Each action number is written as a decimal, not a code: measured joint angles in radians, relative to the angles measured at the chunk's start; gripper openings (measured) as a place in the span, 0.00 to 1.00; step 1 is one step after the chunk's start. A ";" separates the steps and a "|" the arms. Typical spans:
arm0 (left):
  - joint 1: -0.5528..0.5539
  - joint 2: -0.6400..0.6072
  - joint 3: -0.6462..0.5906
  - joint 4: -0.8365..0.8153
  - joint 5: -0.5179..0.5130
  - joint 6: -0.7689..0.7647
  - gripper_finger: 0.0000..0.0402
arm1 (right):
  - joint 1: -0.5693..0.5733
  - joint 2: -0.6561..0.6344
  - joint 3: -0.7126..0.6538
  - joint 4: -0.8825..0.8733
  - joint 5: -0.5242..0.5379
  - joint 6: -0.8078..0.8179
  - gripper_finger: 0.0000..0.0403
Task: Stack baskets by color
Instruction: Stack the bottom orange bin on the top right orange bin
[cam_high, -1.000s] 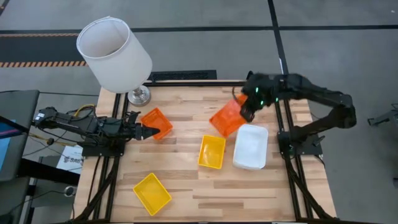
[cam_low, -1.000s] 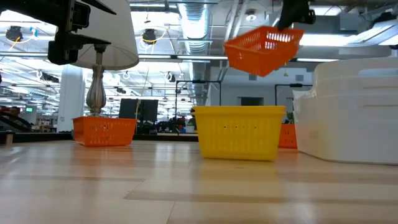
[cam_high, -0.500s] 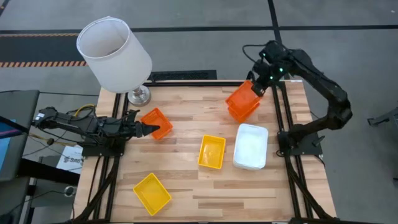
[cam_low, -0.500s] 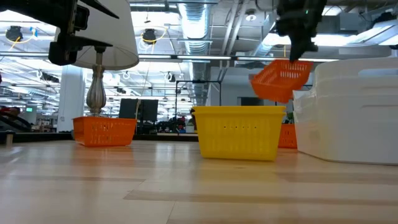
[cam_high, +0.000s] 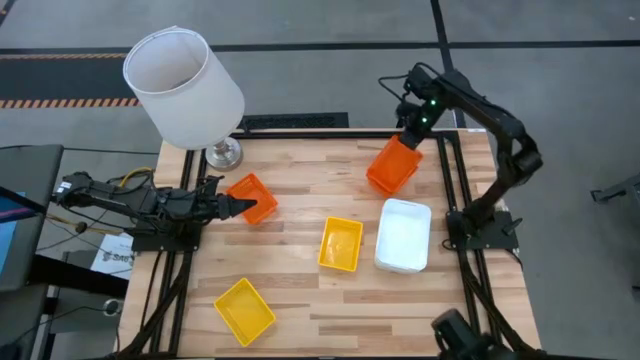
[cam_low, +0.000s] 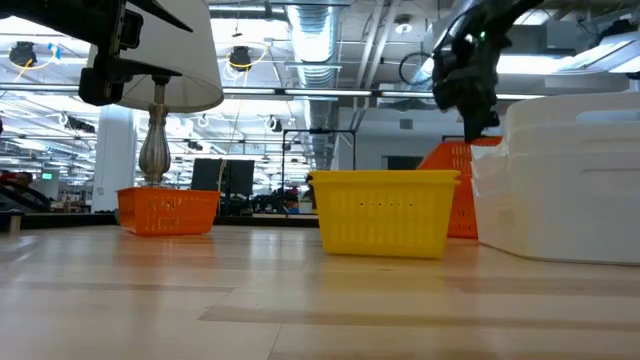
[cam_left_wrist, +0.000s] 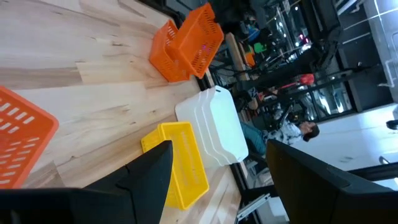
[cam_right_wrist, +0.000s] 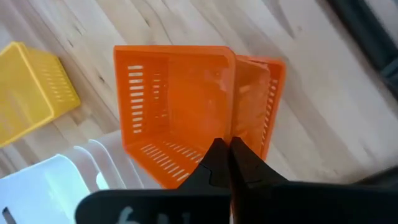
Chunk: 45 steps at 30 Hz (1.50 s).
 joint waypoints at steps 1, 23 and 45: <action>0.000 0.000 0.000 0.000 0.000 -0.004 0.61 | -0.006 0.015 0.000 -0.004 -0.013 -0.005 0.00; 0.000 0.000 0.000 -0.001 -0.018 -0.017 0.61 | 0.028 0.236 0.000 -0.014 -0.161 -0.004 0.04; 0.000 0.000 0.000 -0.003 -0.021 -0.025 0.61 | 0.055 0.178 0.132 0.026 0.015 0.068 0.42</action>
